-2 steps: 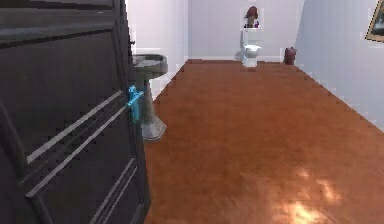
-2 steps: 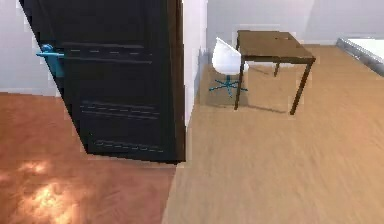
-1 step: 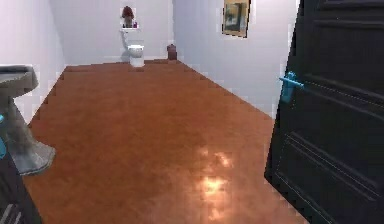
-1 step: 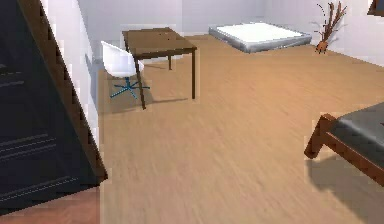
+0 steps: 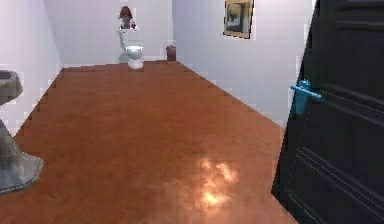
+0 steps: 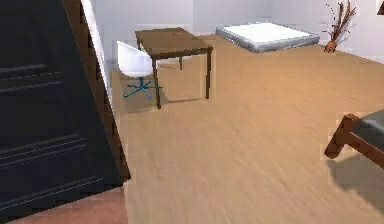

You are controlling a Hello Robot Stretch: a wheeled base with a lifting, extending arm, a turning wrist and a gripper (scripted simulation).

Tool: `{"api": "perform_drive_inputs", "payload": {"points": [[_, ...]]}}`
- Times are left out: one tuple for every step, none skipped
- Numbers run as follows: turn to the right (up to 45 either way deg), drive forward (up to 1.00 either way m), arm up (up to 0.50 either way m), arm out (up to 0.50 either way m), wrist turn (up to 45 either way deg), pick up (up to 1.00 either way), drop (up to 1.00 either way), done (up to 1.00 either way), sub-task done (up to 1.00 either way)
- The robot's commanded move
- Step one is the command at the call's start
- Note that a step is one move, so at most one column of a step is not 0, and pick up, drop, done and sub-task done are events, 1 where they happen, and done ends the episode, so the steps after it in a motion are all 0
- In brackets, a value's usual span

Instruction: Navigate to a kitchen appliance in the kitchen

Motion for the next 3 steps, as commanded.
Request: {"api": "perform_drive_inputs", "payload": {"points": [[0.0, 1.00, 0.00, 0.00, 0.0, 0.00, 0.00, 0.00, 0.00], [9.0, 0.00, 0.00, 0.00, 0.0, 0.00, 0.00, 0.00, 0.00], [0.0, 0.25, 0.00, 0.00, 0.0, 0.00, 0.00, 0.00, 0.00]]}}
